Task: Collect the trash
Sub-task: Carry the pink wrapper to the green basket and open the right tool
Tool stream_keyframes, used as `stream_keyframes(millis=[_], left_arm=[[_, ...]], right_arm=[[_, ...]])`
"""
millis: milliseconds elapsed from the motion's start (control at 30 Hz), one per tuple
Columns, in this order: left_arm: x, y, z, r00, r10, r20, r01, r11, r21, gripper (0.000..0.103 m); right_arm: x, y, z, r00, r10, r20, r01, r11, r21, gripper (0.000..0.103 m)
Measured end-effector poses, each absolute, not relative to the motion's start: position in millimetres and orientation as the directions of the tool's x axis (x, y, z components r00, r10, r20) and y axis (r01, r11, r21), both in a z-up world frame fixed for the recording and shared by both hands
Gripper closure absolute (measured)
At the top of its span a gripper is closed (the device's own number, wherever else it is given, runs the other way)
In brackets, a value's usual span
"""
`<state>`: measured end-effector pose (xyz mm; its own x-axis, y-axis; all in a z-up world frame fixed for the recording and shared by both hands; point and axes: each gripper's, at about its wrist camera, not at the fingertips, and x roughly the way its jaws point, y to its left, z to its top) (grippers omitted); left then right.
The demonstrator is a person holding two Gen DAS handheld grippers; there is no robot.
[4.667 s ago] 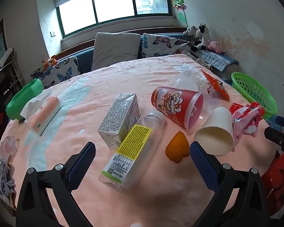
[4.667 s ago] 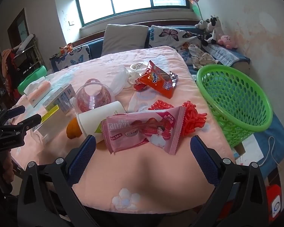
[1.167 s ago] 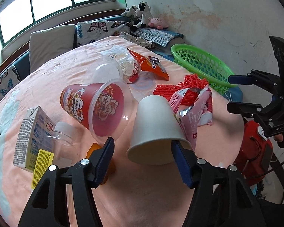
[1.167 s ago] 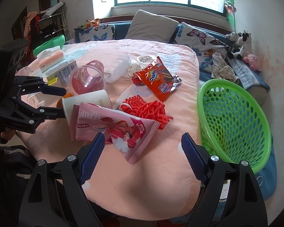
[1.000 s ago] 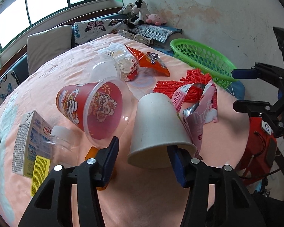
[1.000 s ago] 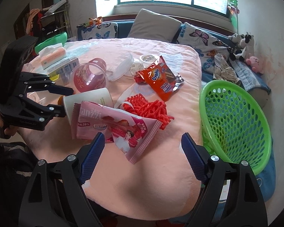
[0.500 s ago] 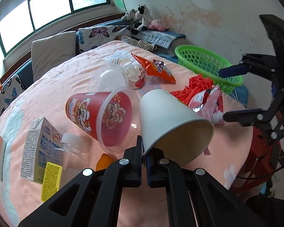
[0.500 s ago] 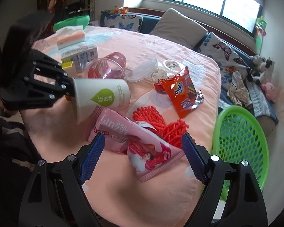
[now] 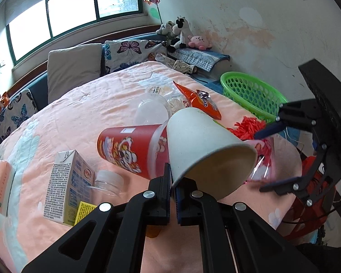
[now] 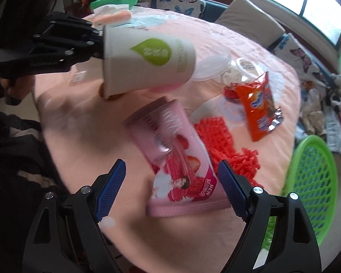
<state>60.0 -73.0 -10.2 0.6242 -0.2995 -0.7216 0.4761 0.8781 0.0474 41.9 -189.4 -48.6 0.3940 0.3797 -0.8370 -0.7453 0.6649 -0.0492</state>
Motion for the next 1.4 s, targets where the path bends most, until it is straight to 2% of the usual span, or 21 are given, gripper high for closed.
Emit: stream_keyframes(millis=[167,333,400,500,567,600,767,933,1400], left_arm=[[59,-73,-10,0.624,-0.304,-0.720,0.473,0.880,0.039,0.099],[59,-71,-6,0.627,-0.313,-0.713,0.469,0.883,0.025,0.099],[59,-71,-4,0.628,-0.313,-0.712,0.465,0.885,0.021,0.099],[58,-71,-1,0.633,-0.312,-0.709,0.464,0.886,0.024,0.099],[59,-71,2,0.635,-0.312,-0.707,0.462,0.887,0.024,0.099],[59,-71,3,0.635,-0.313,-0.706,0.462,0.887,0.022,0.099],[60,-73,9,0.633,-0.317,-0.706,0.459,0.888,0.013,0.099],[63,-80,17,0.630,-0.325,-0.705,0.464,0.886,0.006,0.099],[77,-137,43,0.590,-0.402,-0.700,0.549,0.836,-0.017,0.099]], right_arm=[[48,-193,-52,0.350,0.431,-0.832,-0.722,0.690,0.053,0.020],[60,-186,-59,0.375,0.411,-0.831,-0.679,0.732,0.056,0.021],[62,-180,-61,0.373,0.420,-0.827,-0.677,0.733,0.067,0.026],[60,-178,-64,0.391,0.399,-0.829,-0.662,0.748,0.048,0.039],[58,-176,-67,0.388,0.383,-0.838,-0.648,0.760,0.047,0.053],[57,-177,-68,0.389,0.379,-0.840,-0.643,0.764,0.047,0.054],[48,-188,-62,0.412,0.387,-0.825,-0.605,0.793,0.070,0.073],[37,-195,-51,0.446,0.387,-0.807,-0.579,0.812,0.069,0.082],[27,-279,7,0.590,0.392,-0.706,-0.464,0.880,0.100,0.084]])
